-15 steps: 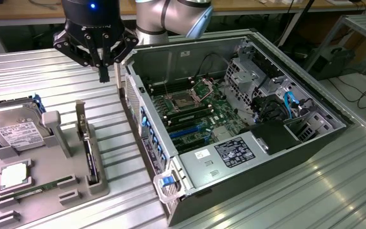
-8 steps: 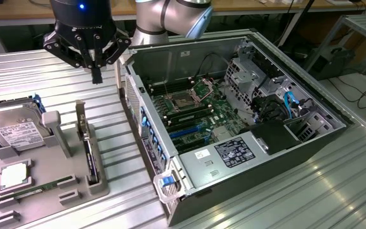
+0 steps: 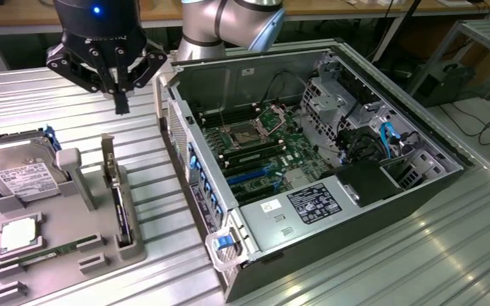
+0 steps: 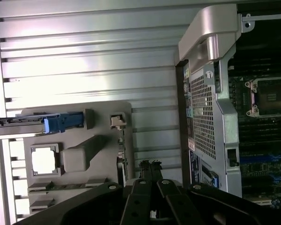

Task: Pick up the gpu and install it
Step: 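Reach for the gpu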

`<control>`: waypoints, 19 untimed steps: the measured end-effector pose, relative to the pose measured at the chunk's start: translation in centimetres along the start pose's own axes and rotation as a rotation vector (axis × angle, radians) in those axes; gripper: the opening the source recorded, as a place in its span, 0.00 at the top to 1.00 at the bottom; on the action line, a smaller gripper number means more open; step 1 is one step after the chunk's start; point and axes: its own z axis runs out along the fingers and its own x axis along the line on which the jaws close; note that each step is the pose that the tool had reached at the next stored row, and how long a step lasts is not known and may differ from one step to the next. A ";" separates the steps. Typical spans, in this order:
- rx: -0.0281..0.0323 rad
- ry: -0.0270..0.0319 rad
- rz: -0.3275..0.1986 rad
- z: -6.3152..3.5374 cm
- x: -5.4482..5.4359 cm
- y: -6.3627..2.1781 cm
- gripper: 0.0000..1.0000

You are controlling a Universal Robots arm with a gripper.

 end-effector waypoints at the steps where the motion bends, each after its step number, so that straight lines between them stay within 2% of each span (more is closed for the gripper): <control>1: 0.0000 0.0000 0.000 0.00 0.2 -0.06 0.89; 12: 0.0000 0.0004 -0.001 -0.02 1.5 -0.47 0.89; 19: 0.0000 0.0007 -0.002 -0.04 2.9 -0.81 0.89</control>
